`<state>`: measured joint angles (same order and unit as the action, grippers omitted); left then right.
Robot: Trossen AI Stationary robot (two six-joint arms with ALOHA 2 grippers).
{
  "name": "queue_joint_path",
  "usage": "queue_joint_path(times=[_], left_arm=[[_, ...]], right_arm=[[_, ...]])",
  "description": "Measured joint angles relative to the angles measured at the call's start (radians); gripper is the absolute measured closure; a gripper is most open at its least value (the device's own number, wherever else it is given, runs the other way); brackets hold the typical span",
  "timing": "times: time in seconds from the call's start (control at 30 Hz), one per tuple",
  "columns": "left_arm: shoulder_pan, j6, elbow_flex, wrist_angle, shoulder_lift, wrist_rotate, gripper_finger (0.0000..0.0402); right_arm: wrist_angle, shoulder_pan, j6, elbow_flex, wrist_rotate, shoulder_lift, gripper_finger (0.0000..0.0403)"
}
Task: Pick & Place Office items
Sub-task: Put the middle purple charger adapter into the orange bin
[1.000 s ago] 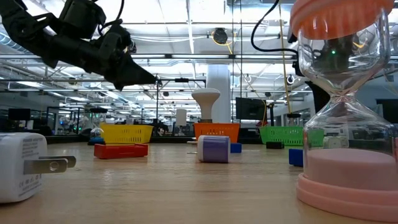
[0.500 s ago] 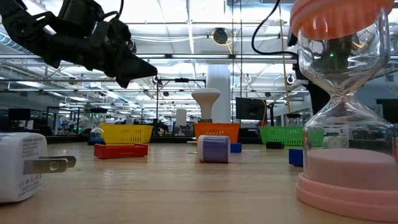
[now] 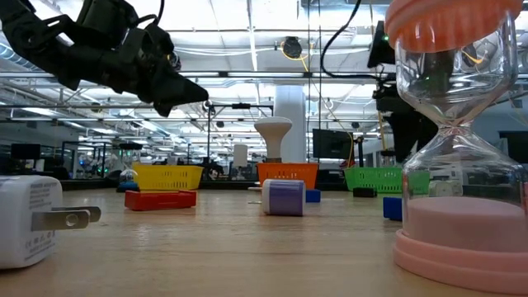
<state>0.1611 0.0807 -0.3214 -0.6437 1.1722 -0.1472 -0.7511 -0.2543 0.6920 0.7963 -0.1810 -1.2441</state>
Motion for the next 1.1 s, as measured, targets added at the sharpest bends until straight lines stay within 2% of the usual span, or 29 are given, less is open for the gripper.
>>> queue_joint_path(times=[0.13,0.27,0.53,0.67,0.83,1.1], left_arm=[[-0.043,-0.034,0.000,0.010,0.047,0.002,0.0360],[-0.100,-0.043,-0.018,0.002,0.123,0.061,0.0360],[-0.170,-0.016,-0.099,-0.004,0.280,0.087,0.0359],[-0.195,-0.021,-0.139,-0.003,0.359,0.088,0.0355],[-0.217,-0.024,-0.184,-0.002,0.429,0.089,0.0317],[-0.304,-0.099,-0.316,0.017,0.572,0.061,0.0211]], right_arm=[[0.067,0.000,-0.049,0.000,0.024,-0.061,0.0103],[0.108,0.000,-0.084,0.000,0.027,-0.096,0.0103],[0.194,0.003,-0.131,0.000,0.028,-0.112,0.0103],[0.272,0.046,-0.150,0.000,0.029,-0.113,0.0103],[0.324,0.127,-0.157,0.000,0.028,-0.113,0.0117],[0.401,0.193,-0.166,0.000,0.026,-0.106,0.0142]])
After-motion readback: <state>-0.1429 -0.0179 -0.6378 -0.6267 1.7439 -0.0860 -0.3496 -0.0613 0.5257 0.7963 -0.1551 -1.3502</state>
